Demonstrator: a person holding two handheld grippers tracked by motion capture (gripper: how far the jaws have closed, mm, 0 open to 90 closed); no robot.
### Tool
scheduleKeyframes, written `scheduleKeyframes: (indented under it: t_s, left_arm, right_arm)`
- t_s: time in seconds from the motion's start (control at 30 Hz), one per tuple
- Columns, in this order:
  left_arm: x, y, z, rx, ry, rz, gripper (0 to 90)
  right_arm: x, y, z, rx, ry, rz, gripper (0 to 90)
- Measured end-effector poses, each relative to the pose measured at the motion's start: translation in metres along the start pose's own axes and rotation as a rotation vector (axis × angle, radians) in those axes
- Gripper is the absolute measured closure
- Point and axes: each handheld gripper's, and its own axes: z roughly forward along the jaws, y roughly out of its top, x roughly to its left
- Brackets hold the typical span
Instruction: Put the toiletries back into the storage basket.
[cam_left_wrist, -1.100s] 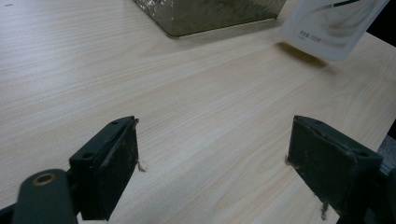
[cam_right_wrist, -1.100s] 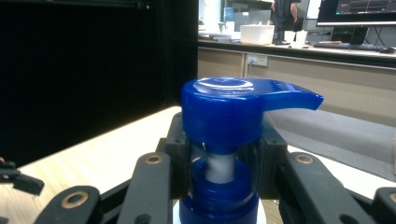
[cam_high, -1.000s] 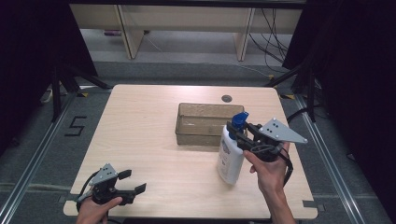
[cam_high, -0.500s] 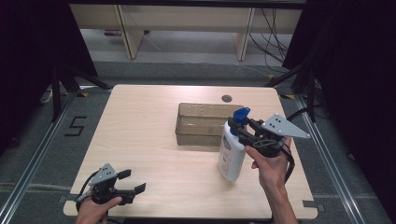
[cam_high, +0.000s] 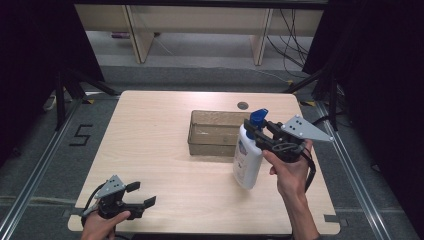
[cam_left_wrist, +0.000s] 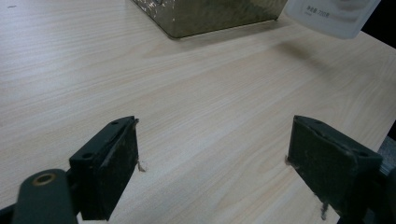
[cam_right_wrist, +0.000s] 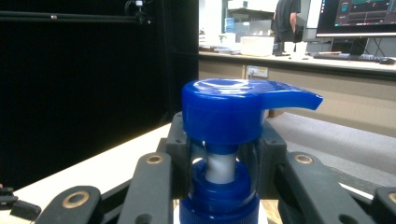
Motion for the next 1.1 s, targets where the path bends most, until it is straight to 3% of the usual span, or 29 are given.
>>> scheduleKeyframes:
  t_s: [0.43, 0.63, 0.73, 0.8, 1.03, 1.1]
  left_arm:
    - [0.0, 0.0, 0.0, 0.0, 0.007, -0.005, 15.7]
    - [0.0, 0.0, -0.001, 0.003, 0.008, -0.001, 15.6]
    - [0.0, 0.0, -0.001, 0.007, 0.012, -0.003, 15.7]
    - [0.0, 0.0, -0.001, 0.007, 0.011, -0.004, 15.7]
    - [0.001, -0.001, 0.0, 0.006, 0.009, -0.008, 15.7]
    - [0.001, -0.001, 0.0, 0.005, 0.003, -0.009, 15.7]
  right_arm:
    - [-0.007, 0.015, 0.003, -0.017, -0.007, 0.037, 66.3]
    - [-0.014, 0.027, 0.005, -0.027, -0.016, 0.019, 66.2]
    - [-0.015, 0.031, 0.006, -0.029, -0.017, 0.033, 66.2]
    - [-0.018, 0.035, 0.006, -0.028, -0.023, 0.01, 66.3]
    - [-0.024, 0.047, 0.008, -0.029, -0.027, 0.035, 66.3]
    - [-0.028, 0.049, 0.01, -0.04, -0.032, 0.016, 66.3]
